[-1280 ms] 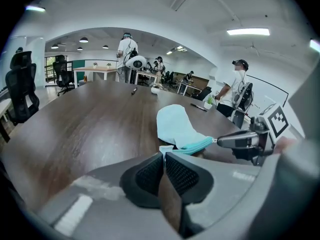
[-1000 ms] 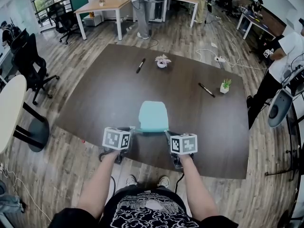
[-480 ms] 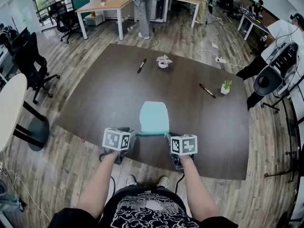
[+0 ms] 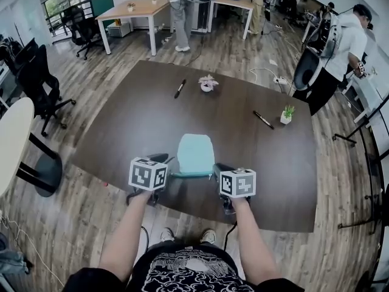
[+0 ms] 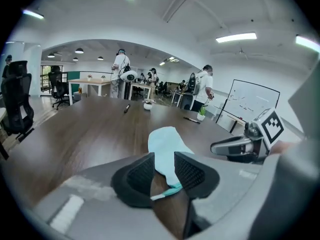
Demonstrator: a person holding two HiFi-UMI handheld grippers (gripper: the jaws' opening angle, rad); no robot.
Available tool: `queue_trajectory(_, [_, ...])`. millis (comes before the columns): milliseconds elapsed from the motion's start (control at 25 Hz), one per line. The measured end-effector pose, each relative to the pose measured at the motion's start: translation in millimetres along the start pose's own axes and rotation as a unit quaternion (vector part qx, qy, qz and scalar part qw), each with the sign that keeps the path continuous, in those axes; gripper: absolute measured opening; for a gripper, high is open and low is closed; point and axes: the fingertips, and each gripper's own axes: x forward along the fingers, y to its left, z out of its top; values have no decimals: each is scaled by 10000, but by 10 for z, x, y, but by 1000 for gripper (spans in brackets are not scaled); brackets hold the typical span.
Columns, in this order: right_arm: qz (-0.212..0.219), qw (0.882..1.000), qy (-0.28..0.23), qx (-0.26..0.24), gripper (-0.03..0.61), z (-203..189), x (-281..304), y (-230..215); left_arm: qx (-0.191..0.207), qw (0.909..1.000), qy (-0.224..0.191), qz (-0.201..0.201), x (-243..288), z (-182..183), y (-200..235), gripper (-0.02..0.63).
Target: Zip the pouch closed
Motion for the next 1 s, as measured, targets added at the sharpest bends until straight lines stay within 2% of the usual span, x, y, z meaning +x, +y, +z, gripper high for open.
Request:
queue_trajectory(480, [39, 9950, -896, -432, 38, 753, -387, 160, 410, 9954, -857, -105, -299, 712, -232, 132])
queue_trajectory(800, [-262, 9802, -1725, -934, 0, 1215, -785, 248, 765, 9866, -1439, -128, -600, 1092, -382, 105])
queue_trajectory(1000, [-238, 9708, -2104, -1128, 0, 1396, -949, 330, 944, 9802, -1734, -138, -728, 1284, -413, 47])
